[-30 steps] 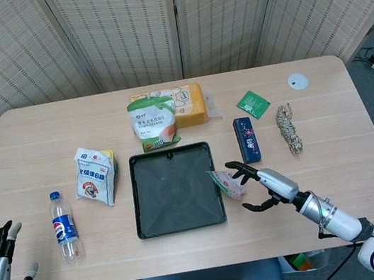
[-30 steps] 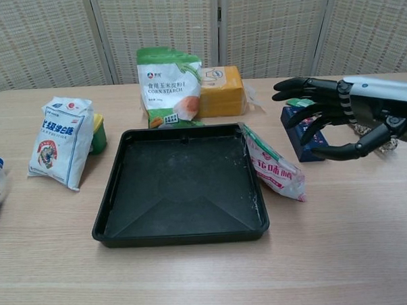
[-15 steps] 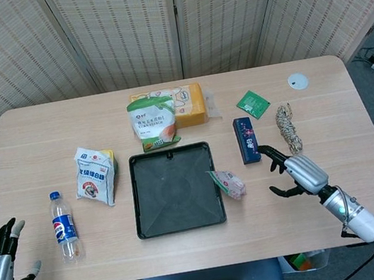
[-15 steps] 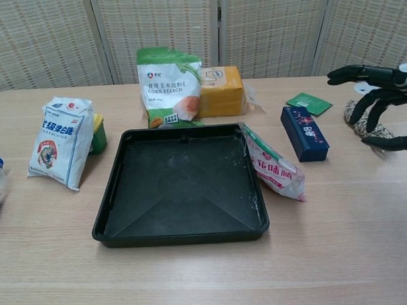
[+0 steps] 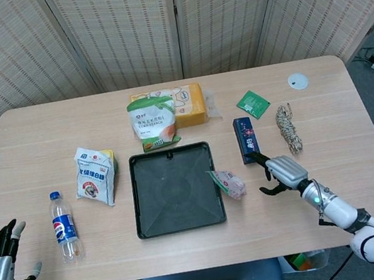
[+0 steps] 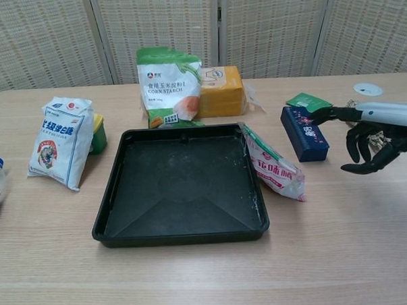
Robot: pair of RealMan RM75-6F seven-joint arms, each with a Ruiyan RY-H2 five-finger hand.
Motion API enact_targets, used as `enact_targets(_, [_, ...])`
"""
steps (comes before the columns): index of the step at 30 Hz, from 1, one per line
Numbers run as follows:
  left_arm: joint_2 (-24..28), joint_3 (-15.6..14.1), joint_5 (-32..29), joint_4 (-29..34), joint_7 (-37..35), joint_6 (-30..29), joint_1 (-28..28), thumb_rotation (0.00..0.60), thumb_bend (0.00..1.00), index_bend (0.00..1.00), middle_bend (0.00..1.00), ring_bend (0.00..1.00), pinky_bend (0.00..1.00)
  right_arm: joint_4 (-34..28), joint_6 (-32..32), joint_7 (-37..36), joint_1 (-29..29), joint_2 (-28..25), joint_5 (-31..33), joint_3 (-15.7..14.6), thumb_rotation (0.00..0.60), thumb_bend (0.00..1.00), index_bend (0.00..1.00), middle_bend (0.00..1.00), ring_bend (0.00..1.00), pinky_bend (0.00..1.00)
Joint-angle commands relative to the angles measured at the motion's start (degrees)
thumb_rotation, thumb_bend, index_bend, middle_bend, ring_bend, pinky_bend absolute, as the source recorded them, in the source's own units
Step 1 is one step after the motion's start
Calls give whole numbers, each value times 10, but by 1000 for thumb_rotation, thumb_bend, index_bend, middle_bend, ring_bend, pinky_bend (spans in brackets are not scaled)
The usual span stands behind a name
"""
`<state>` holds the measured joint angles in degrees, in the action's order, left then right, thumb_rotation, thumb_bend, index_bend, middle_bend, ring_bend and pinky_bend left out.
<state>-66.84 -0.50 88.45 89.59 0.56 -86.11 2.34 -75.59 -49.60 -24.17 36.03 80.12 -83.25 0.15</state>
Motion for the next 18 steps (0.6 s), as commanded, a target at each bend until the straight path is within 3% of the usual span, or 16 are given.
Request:
enact_targets(1, [0,0,1,2,3,1,1,600,325,0,7,26,0,16,19,5,11,19,8,6,600,357,3,117,553,539])
enact_targets(18, [2,0,-6,6,8,3,-1,600,325,0,6,25,0,78,85,3,51,92,28,27,600,357,77,162,570,557])
